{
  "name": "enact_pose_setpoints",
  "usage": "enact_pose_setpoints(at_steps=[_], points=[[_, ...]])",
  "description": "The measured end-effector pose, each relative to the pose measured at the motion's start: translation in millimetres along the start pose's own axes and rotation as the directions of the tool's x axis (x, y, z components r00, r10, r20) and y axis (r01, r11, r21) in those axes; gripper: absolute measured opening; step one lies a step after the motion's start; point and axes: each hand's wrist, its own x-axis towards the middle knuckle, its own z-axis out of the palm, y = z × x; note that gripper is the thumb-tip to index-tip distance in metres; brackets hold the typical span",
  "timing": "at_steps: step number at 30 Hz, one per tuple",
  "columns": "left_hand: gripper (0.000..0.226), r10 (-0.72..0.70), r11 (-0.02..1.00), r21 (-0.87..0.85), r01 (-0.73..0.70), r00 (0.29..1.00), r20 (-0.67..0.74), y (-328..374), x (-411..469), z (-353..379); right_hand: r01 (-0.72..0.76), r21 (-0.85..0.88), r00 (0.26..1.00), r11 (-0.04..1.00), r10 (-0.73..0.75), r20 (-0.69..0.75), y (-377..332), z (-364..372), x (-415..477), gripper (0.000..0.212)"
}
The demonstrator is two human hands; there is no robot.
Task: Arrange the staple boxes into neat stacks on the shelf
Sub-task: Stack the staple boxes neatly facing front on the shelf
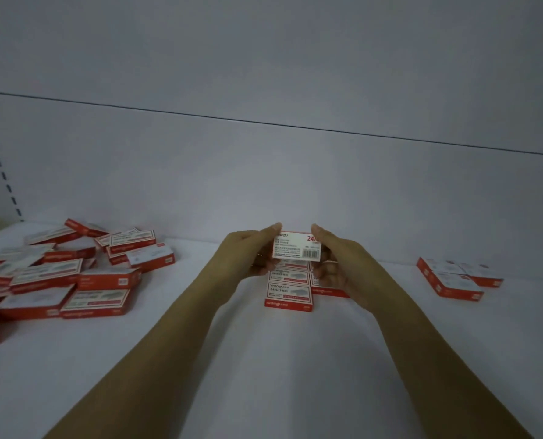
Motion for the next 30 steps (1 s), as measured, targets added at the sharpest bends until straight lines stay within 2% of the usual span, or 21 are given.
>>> enact_pose_setpoints(at_steps=[9,12,14,17,19,22,26,30], points=[[0.037,-0.059,0.997,-0.051,0.063,0.996,0.068,-3,1,-4,-0.025,0.042,0.999,0.999,0.024,0.040,1,1,-4,0.041],[0.027,-0.048,0.989,-0.134,0.064,0.991,0.122,-4,0,-7,0.026,0.096,0.999,0.995,-0.030,0.035,1,1,-5,0.038],[0.020,0.002,0.980,-0.198,0.027,0.989,0.145,-5,0,-10,0.115,0.102,0.993,0.988,-0.115,-0.008,1,0,-6,0.037],[0.034,0.091,0.994,-0.073,-0.083,0.989,0.115,-8,0,-10,0.278,-0.054,0.958,0.959,-0.281,-0.058,-3,-2,-12,0.039],[0.036,0.148,0.988,0.034,-0.152,0.984,0.100,-10,0,-6,0.365,-0.196,0.926,0.910,-0.376,-0.023,-5,4,-20,0.039],[0.035,0.211,0.972,0.093,-0.217,0.975,0.068,-13,1,-1,0.475,-0.342,0.870,0.811,-0.492,0.040,-3,19,-27,0.040],[0.037,0.246,0.964,0.093,-0.248,0.969,0.032,-15,1,-1,0.543,-0.465,0.816,0.699,-0.571,0.096,0,28,-28,0.039],[0.037,0.248,0.963,0.103,-0.247,0.969,0.007,-15,0,-3,0.554,-0.488,0.805,0.675,-0.584,0.105,-1,27,-27,0.036]])
